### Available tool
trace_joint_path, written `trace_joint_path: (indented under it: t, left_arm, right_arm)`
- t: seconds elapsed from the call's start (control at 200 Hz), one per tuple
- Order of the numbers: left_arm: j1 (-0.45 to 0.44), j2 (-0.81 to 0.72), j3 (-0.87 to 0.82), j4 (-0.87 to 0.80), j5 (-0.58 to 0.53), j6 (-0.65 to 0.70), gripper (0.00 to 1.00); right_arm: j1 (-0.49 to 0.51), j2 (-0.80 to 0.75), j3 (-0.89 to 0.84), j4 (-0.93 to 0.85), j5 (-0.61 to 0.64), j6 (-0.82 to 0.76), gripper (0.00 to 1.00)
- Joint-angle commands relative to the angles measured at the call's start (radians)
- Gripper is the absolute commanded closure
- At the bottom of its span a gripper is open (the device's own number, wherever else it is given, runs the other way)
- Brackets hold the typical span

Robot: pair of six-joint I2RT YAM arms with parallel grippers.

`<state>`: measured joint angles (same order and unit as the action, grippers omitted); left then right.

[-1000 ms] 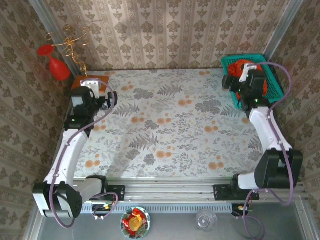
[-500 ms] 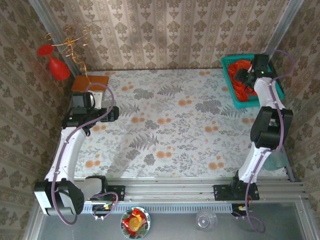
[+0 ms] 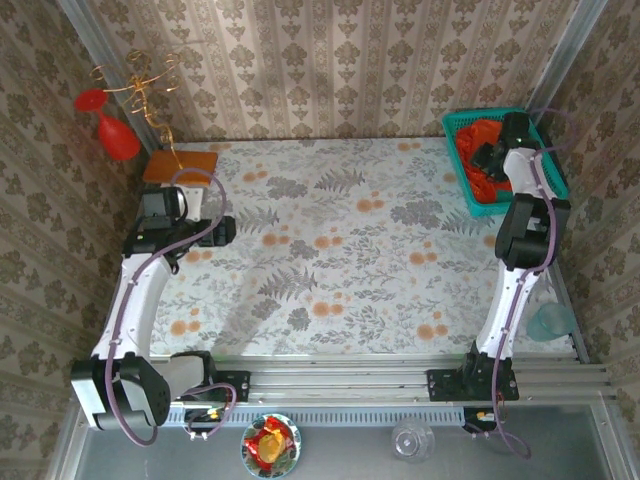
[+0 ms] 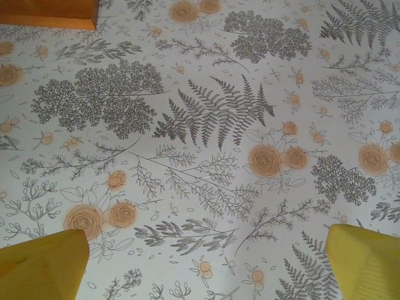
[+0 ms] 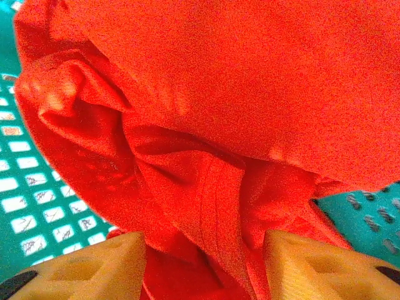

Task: Fold the inside-out t-shirt
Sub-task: Pick up the T-shirt from the basket.

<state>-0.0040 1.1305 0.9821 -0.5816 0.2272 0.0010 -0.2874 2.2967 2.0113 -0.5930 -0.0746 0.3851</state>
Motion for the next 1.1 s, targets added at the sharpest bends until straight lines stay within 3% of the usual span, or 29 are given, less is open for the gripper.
trace_joint_path:
  t: [0.0, 0.17, 0.38, 0.87, 1.095]
  left_arm:
    - [0.009, 0.006, -0.005, -0.007, 0.021, 0.024, 0.02]
    - [0.01, 0.003, -0.008, -0.006, 0.026, 0.021, 0.03]
    - [0.01, 0.002, -0.008, -0.003, 0.03, 0.02, 0.03]
    - [0.01, -0.01, -0.011, 0.015, 0.054, 0.01, 0.05]
    - [0.007, -0.04, -0.021, 0.037, 0.063, 0.005, 0.05]
  right_arm:
    - [-0.005, 0.042, 0.048, -0.03, -0.057, 0.048, 0.51]
    - [-0.004, 0.053, 0.06, -0.003, -0.082, 0.07, 0.67]
    - [-0.002, -0.001, 0.079, -0.017, -0.064, 0.079, 1.0]
    - [0.089, -0.384, 0.121, 0.011, -0.003, 0.071, 1.0]
    - [0.206, -0.448, 0.397, -0.113, 0.025, 0.015, 1.0]
